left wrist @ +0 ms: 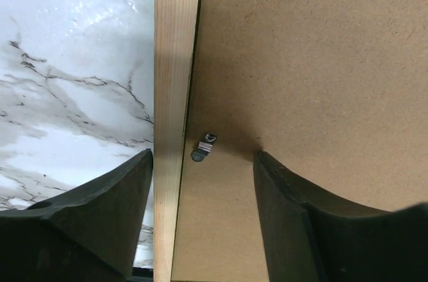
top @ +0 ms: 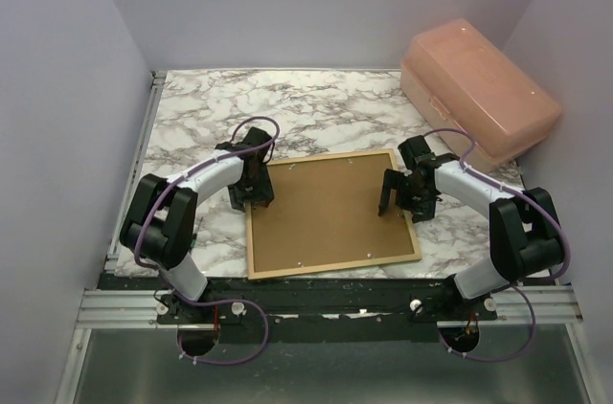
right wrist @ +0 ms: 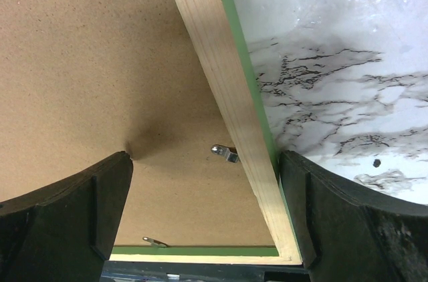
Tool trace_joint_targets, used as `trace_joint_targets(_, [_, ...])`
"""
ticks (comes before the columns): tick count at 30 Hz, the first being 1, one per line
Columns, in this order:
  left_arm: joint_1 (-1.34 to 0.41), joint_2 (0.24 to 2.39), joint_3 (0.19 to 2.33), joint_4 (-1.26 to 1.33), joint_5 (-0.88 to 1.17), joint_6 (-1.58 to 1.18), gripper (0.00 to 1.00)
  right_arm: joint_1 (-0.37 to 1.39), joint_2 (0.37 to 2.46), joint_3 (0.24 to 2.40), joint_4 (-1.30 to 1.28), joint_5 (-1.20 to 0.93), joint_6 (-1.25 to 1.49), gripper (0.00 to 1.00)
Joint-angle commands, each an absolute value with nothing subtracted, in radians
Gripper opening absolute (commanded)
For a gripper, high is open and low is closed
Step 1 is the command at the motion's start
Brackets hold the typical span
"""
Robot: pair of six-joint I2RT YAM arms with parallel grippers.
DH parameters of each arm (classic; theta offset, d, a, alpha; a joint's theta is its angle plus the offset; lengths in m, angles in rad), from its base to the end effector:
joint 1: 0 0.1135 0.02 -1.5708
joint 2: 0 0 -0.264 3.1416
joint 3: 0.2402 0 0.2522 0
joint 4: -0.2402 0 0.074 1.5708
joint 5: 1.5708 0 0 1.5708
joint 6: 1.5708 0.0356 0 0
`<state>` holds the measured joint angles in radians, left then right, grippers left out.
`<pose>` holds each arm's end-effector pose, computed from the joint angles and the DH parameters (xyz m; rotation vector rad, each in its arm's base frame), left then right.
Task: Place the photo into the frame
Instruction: Install the photo frame at the center of the board, then adjust the photo frame at the center of the board.
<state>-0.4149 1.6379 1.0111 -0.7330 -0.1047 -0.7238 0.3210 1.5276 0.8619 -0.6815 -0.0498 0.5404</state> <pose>0.2707 -0.1152 0.1748 -0.4632 2.8704 -0.0377 0.2486 0.0845 0.1663 0.3150 2.9353 0.2052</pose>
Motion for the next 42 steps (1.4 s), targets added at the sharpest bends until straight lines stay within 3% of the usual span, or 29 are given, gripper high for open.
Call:
trace_joint_targets(1, [-0.397, 1.689, 1.072, -0.763, -0.188, -0.685, 0.56, 0.328, 1.536, 0.874, -0.664, -0.084, 0.536, 1.00])
trace_joint_targets(8, [-0.397, 1.702, 1.086, -0.779, -0.177, -0.662, 0.14, 0.328, 1.529, 0.876, -0.668, -0.086, 0.538, 1.00])
trace_joint_targets(12, [-0.397, 1.704, 1.088, -0.776, -0.166, -0.651, 0.00, 0.328, 1.519, 0.885, -0.677, -0.079, 0.539, 1.00])
trace_joint_targets(22, [-0.398, 1.659, 1.054, -0.747, -0.105, -0.651, 0.00, 0.326, 1.490, 0.909, -0.705, -0.054, 0.547, 1.00])
trace_joint_targets(23, [-0.397, 1.637, 1.050, -0.754, -0.111, -0.657, 0.06, 0.326, 1.488, 0.910, -0.707, -0.053, 0.546, 1.00])
trace_joint_targets(26, [-0.397, 1.558, 1.026, -0.783, -0.132, -0.675, 0.54, 0.325, 1.483, 0.906, -0.714, -0.046, 0.553, 1.00])
trace_joint_targets(28, [-0.397, 1.505, 1.006, -0.805, -0.141, -0.690, 0.74, 0.324, 1.475, 0.893, -0.718, -0.035, 0.567, 1.00])
trace_joint_targets(29, [-0.397, 1.482, 0.989, -0.812, -0.136, -0.696, 0.79, 0.321, 1.469, 0.882, -0.719, -0.037, 0.573, 1.00])
trace_joint_targets(32, [-0.399, 1.405, 0.929, -0.808, -0.098, -0.714, 0.85, 0.316, 1.436, 0.848, -0.718, -0.054, 0.600, 1.00])
trace_joint_targets(42, [-0.420, 1.136, 0.627, -0.665, 0.164, -0.808, 0.86, 0.314, 1.306, 0.761, -0.755, -0.091, 0.664, 0.99])
